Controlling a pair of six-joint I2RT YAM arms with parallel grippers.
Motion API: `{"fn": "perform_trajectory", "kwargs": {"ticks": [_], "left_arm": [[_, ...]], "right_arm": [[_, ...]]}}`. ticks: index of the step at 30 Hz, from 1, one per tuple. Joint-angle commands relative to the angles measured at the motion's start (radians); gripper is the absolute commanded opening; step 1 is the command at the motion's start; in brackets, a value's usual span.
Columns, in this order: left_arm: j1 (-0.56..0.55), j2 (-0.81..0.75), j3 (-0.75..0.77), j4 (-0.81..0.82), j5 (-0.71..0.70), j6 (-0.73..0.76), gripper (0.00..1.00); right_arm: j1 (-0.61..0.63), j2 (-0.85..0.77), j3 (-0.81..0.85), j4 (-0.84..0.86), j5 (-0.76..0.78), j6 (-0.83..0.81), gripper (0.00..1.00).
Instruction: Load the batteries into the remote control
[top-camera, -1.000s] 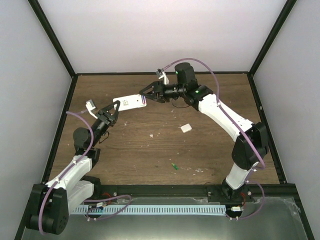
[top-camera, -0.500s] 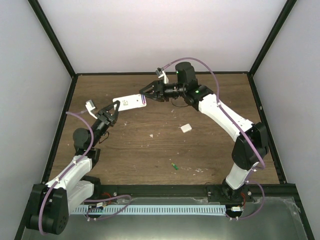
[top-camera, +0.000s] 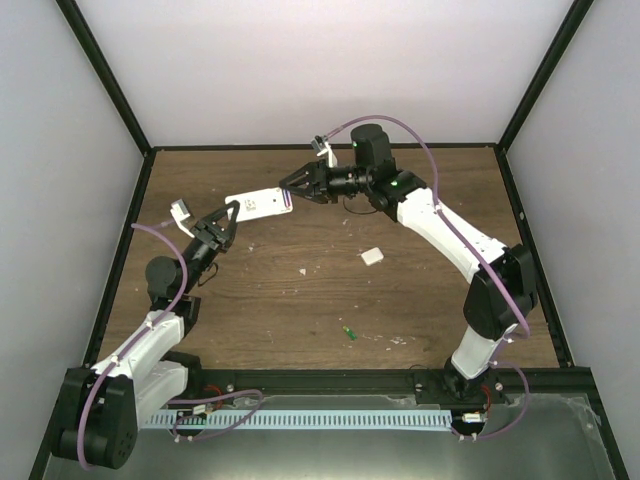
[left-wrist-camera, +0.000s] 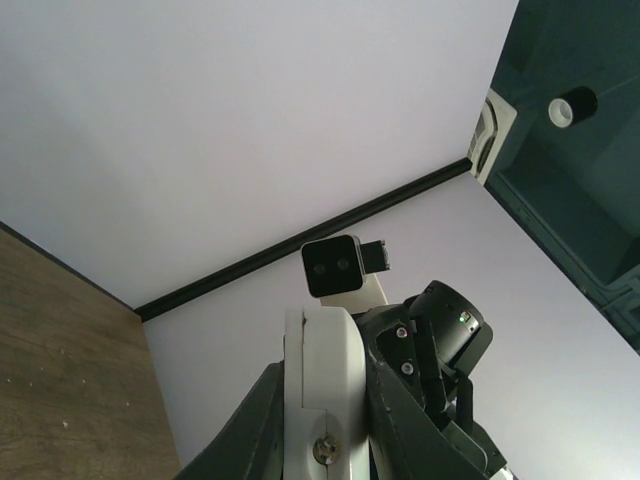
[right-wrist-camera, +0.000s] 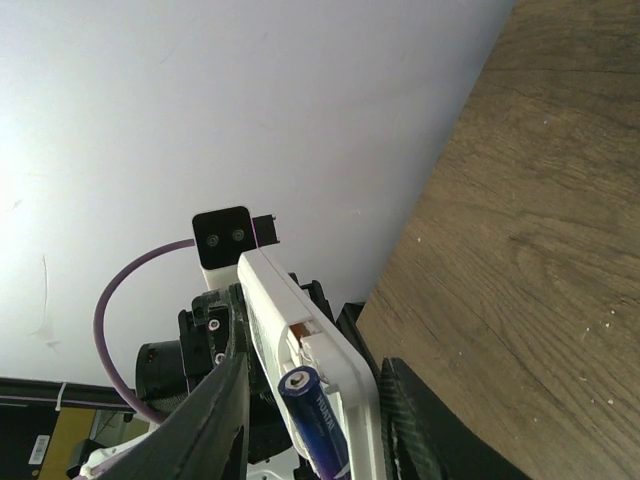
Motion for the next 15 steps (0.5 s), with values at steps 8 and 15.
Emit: {"fn": "perform_trajectory", "kwargs": {"ticks": [8,15], "left_arm": [[0.0,0.008,0.008,0.044,0.001,0.007,0.0],[0.001,0.01,0.008,0.047,-0.007,0.005,0.0]], "right_arm": [[0.003,-0.004,-0.007,0.032,-0.035,0.005,0.24],[0.007,-0.013,-0.032,0.037,-0.035,-0.001,0.2]]}}
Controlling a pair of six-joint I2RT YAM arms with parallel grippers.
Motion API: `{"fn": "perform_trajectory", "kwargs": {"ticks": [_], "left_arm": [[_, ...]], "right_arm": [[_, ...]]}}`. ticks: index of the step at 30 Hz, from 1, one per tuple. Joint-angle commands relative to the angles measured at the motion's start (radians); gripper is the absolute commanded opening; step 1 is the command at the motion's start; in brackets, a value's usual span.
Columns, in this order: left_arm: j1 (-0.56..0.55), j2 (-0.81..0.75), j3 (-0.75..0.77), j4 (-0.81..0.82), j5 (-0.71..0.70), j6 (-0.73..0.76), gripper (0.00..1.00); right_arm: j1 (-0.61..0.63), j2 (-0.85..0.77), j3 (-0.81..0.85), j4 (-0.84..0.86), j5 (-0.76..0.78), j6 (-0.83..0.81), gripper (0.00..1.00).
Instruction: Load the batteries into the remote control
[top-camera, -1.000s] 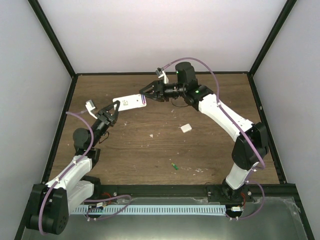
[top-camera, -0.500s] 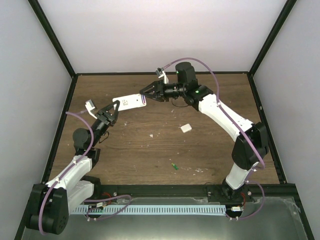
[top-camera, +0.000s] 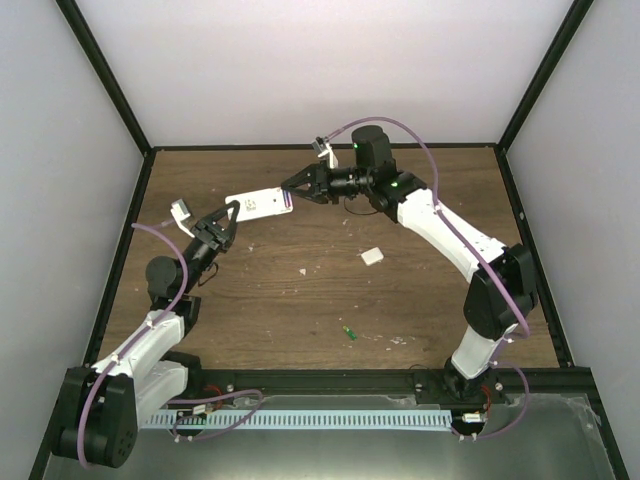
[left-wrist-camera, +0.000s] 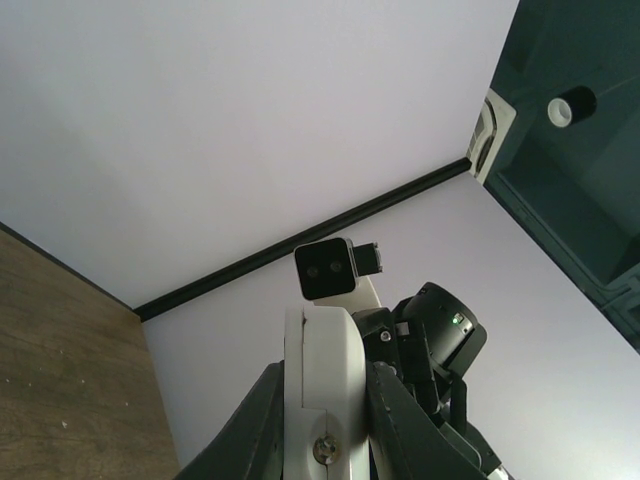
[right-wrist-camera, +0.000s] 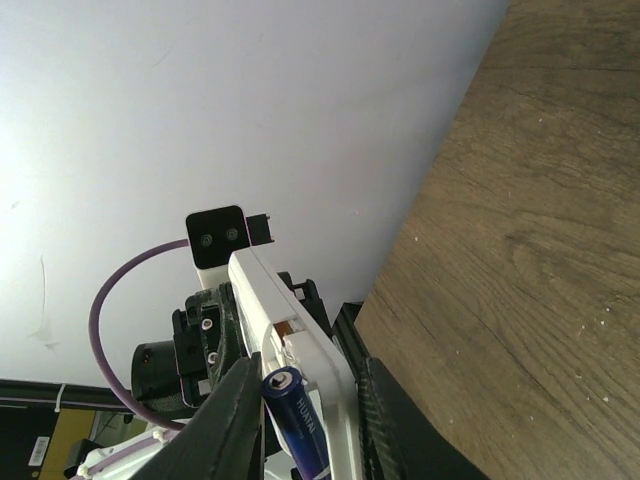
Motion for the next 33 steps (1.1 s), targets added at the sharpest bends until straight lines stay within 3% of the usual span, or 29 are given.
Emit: {"fn": "perform_trajectory", "kwargs": {"ticks": [1,33], "left_arm": [[0.0,0.003,0.008,0.037,-0.008,0.004,0.0],[0.001,-0.005,0.0,0.049,-0.033,-0.005,0.0]], "right_arm": [[0.008,-0.014,-0.021,0.025,-0.031,-0.009,0.19],[0.029,-0.048,-0.11,0.021,-0.025,-0.035,0.15]]}}
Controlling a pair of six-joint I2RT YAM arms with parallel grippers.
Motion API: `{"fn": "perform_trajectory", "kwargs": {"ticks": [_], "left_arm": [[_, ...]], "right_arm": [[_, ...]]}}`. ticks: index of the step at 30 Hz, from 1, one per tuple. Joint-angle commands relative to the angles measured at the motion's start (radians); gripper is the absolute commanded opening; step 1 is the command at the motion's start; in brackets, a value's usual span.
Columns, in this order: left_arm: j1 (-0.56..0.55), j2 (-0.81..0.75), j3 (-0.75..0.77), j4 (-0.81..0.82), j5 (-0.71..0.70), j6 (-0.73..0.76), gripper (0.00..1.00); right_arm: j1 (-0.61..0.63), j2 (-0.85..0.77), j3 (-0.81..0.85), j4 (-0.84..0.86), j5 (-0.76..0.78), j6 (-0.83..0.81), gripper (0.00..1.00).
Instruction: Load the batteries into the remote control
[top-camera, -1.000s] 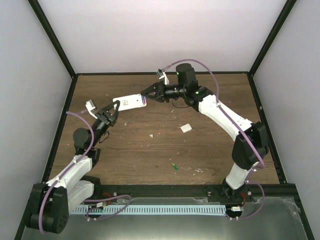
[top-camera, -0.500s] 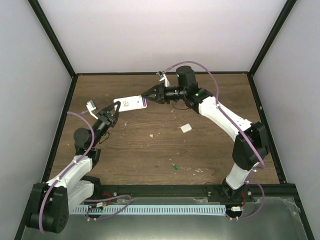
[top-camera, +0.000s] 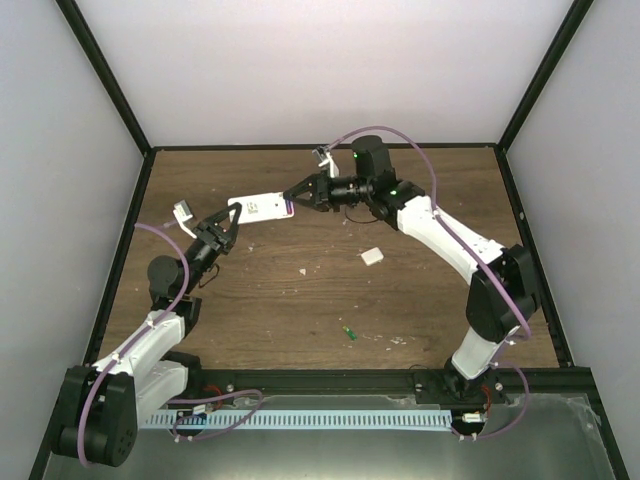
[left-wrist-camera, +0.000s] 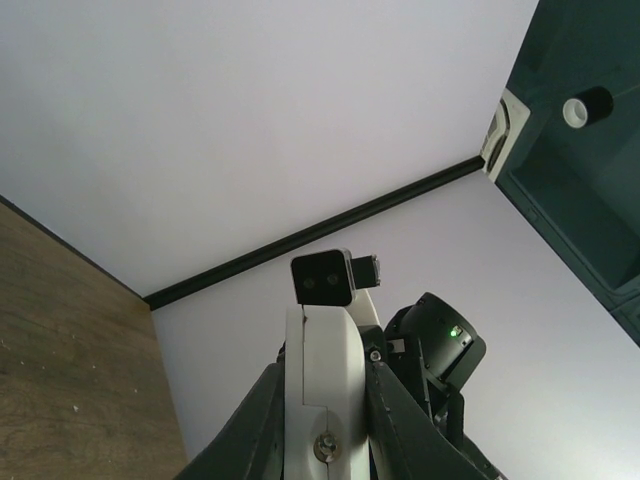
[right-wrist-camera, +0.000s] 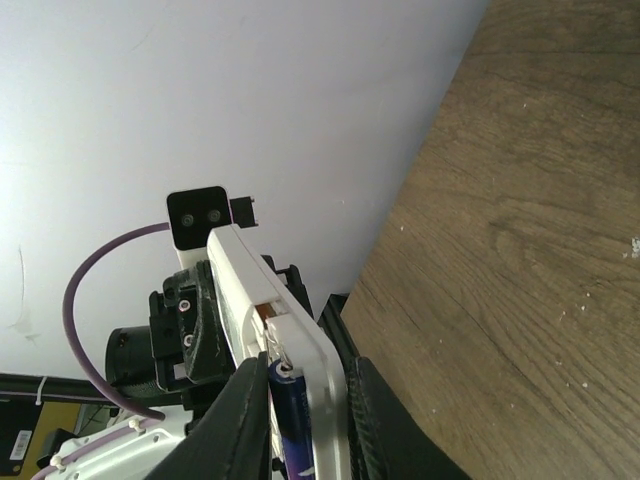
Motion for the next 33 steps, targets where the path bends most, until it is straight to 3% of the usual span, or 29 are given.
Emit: {"fn": "perform_trajectory", "kwargs": {"ticks": [1,17,26,33], "left_arm": [[0.001,-0.011,0.008,0.063,-0.037,0.003,0.0],[0.003,-0.013,0.014,0.056,-0.043,0.009,0.0],[0.021,-0.024,0.009,0.002,-0.018,0.036,0.0],[0.053,-0.077,0.039,-0.278,0.035,0.149,0.0]], "right_arm": [[0.026,-0.03,-0.024,-0.033,-0.029,-0.011,0.15],[0.026,-0.053,-0.025,-0.084,0.038,-0.078,0.1],[0.025,-0.134,0.01,-0.249,0.225,-0.237,0.35],[0.024,-0.201,-0.051,-0.549,0.494,-0.38,0.4]]}}
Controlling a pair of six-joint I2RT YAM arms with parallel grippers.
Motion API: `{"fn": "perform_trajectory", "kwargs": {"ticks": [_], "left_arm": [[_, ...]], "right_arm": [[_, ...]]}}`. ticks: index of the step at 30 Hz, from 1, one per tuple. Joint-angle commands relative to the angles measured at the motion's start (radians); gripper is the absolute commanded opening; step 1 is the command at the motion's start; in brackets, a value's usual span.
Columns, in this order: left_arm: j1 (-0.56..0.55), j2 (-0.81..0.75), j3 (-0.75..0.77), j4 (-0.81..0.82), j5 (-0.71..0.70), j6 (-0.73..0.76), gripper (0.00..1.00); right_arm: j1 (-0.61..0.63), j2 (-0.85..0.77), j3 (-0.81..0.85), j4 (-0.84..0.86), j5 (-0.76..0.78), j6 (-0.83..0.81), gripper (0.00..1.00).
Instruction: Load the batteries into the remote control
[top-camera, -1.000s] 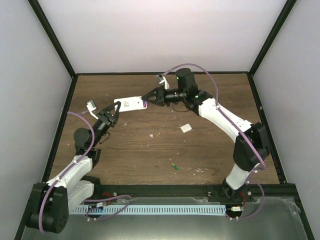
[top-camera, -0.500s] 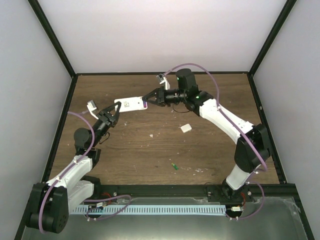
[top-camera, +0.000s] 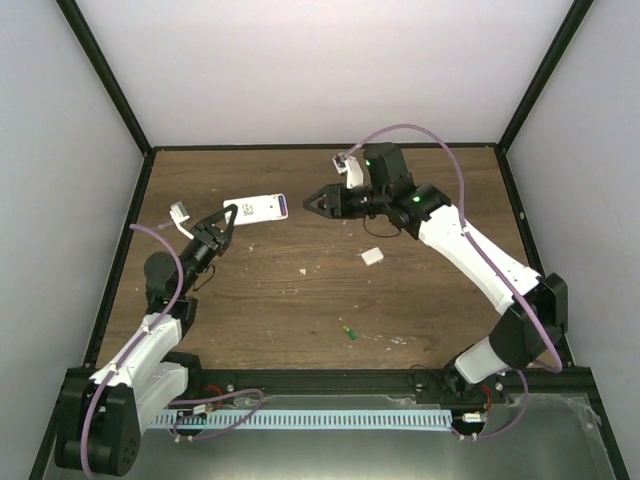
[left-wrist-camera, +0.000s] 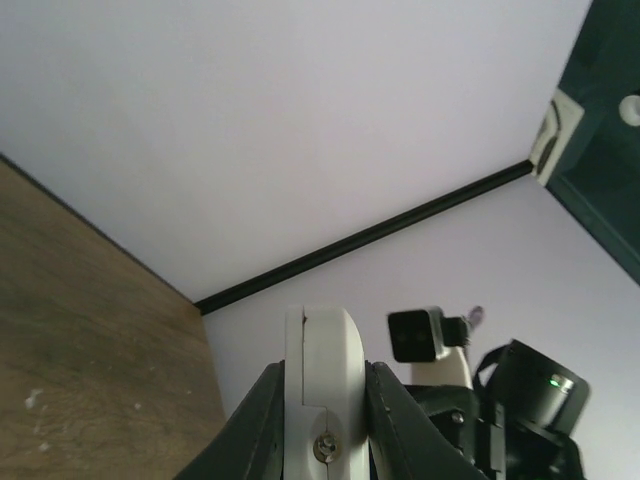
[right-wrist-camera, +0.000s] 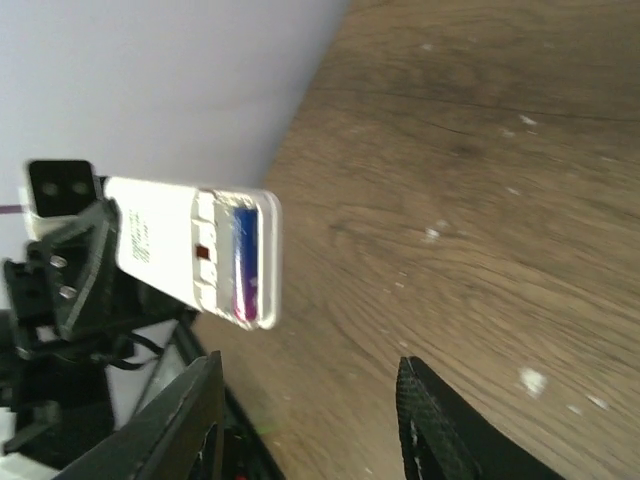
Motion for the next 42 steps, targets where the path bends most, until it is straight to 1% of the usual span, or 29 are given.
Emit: {"fn": "perform_trajectory", "kwargs": {"ticks": [1,5,8,10,14,23,28,34,42], "left_arm": [[0.014,-0.027,0.031,-0.169,0.032,0.084,0.0],[0.016,-0.01,-0.011,-0.163,0.035,0.074,0.0],[0.015,0.014,-0.055,-0.113,0.042,0.06,0.0],[0.015,0.028,-0.073,-0.09,0.048,0.057,0.0],[0.016,0.039,-0.083,-0.089,0.064,0.069,0.0],[0.015,0.034,-0.117,-0.096,0.063,0.085,0.0],[0.014,0.089,-0.152,-0.001,0.062,0.053,0.0],[0.012,0.147,-0.155,0.037,0.062,0.069,0.0],[0.008,0.254,-0.16,0.146,0.055,0.054,0.0]], "right_arm": [[0.005,-0.048,-0.06,-0.269,0.225,-0.119,0.4],[0.025,-0.101,-0.234,-0.34,0.318,-0.099,0.35],[0.073,-0.139,-0.341,-0.371,0.387,-0.069,0.34],[0.112,-0.15,-0.401,-0.377,0.418,-0.043,0.34],[0.182,-0.158,-0.496,-0.348,0.431,-0.008,0.33],[0.295,-0.097,-0.559,-0.338,0.445,0.015,0.31],[0.325,-0.078,-0.572,-0.323,0.439,0.02,0.3],[0.361,-0.056,-0.589,-0.322,0.445,0.023,0.28],[0.392,-0.03,-0.62,-0.311,0.453,0.024,0.23]]}}
